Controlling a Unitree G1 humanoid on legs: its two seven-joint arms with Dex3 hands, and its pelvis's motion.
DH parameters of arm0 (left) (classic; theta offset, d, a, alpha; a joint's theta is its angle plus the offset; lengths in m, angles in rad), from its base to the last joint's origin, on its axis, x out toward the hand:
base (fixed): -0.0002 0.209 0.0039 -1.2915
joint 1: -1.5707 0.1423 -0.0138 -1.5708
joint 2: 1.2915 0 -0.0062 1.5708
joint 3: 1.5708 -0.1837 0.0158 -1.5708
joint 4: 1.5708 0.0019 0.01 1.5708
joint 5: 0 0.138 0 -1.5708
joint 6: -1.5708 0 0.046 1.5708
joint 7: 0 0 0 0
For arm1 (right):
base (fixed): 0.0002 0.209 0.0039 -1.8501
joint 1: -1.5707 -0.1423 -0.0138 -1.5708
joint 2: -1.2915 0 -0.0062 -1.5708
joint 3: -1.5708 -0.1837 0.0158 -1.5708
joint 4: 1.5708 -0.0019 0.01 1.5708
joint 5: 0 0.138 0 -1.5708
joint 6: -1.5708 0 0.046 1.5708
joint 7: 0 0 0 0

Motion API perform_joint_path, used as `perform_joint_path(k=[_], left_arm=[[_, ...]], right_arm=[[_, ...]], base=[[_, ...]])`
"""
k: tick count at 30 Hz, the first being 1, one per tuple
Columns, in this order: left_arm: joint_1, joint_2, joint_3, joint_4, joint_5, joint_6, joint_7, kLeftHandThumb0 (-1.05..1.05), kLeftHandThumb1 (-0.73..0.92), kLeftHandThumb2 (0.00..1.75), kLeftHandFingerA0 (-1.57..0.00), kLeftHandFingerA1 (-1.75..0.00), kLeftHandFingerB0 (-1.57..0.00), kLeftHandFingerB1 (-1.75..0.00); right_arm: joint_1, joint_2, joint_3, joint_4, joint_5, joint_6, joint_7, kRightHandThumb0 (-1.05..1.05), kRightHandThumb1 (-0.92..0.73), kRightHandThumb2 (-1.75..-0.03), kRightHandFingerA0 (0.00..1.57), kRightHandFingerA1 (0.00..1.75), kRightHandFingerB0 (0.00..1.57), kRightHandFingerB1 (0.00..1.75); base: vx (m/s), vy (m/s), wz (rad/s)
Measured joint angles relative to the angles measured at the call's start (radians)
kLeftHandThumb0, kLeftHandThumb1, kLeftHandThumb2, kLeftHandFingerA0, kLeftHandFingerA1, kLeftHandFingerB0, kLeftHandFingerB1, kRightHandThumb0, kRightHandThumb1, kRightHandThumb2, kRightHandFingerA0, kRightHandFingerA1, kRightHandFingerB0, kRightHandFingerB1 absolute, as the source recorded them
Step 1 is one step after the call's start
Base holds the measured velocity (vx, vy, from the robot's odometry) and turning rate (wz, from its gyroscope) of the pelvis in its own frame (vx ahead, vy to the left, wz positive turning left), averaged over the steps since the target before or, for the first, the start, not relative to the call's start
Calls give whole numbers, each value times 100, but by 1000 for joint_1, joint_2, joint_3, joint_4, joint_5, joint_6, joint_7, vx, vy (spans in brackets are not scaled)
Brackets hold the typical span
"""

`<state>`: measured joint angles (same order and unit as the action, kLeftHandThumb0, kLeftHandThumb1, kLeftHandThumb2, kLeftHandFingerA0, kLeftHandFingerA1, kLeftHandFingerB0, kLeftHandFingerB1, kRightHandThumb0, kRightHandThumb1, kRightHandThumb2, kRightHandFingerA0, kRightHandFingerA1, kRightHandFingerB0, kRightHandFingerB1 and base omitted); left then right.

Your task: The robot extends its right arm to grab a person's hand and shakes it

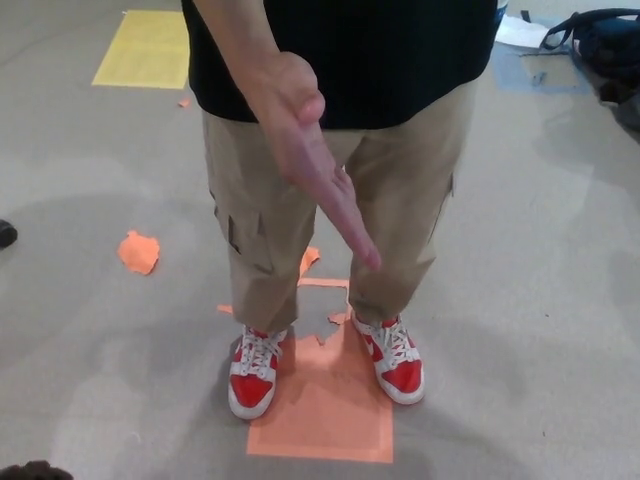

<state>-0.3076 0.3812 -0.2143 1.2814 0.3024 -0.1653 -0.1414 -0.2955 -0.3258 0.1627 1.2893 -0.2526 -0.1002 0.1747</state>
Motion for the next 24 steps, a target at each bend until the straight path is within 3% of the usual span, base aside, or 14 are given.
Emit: perform_joint_path(k=[2,3,4,5,7,14,15,16,17,18,19,24], left_arm=[[0,0,0,11,1,-11,-2,-78,92,70,-28,-33,-25,-31],[0,0,1,13,1,-15,-3,-80,92,72,-27,-33,-23,-30],[1,0,1,14,1,-18,-3,-36,51,111,0,-48,0,-47],[1,1,1,15,2,-23,-2,-80,92,75,-20,-32,-17,-30],[2,2,1,18,2,-27,-10,-80,92,71,-26,-33,-23,-30],[9,3,14,21,1,-49,-8,-79,92,71,-26,-33,-22,-30],[9,3,14,21,1,-51,-6,-80,92,71,-24,-32,-21,-30],[10,3,15,21,1,-52,-5,-80,92,71,-24,-32,-21,-30],[12,3,16,22,1,-52,-5,-79,92,70,-26,-33,-24,-31],[13,3,17,22,1,-52,-4,-81,92,71,-26,-33,-20,-30],[14,3,18,22,1,-52,-3,-79,92,71,-25,-33,-19,-29],[16,2,18,22,1,-52,-3,-76,92,71,-25,-33,-20,-29]], right_arm=[[0,0,0,9,-2,-9,5,-70,-92,-76,11,27,12,29],[0,0,0,12,-2,-12,7,-70,-78,-113,2,32,4,34],[0,0,-1,14,-3,-15,9,-81,-83,-113,8,25,9,30],[1,0,-2,16,-3,-18,9,-82,-83,-113,8,25,8,26],[5,0,-9,17,-3,-25,9,-87,-84,-112,6,19,6,17],[7,9,-52,-16,8,-68,-19,-88,-81,-113,0,14,0,11],[9,12,-64,-37,12,-79,-31,-82,-72,-92,0,14,0,12],[12,15,-74,-63,16,-87,-42,-82,-72,-92,0,14,0,12],[17,17,-85,-103,20,-100,-56,-79,-91,-67,0,15,0,18],[23,18,-92,-138,22,-112,-69,-83,-74,-96,0,8,0,12],[32,19,-98,-189,23,-121,-81,-87,-81,-111,0,12,0,14],[77,24,-100,-399,20,-129,-98,-92,-82,-114,0,11,0,13]], base=[[0,0,0],[0,0,0],[0,0,0],[0,0,0],[0,0,0],[0,0,0],[0,0,0],[0,0,0],[0,0,0],[0,0,0],[0,0,0],[0,0,0]])
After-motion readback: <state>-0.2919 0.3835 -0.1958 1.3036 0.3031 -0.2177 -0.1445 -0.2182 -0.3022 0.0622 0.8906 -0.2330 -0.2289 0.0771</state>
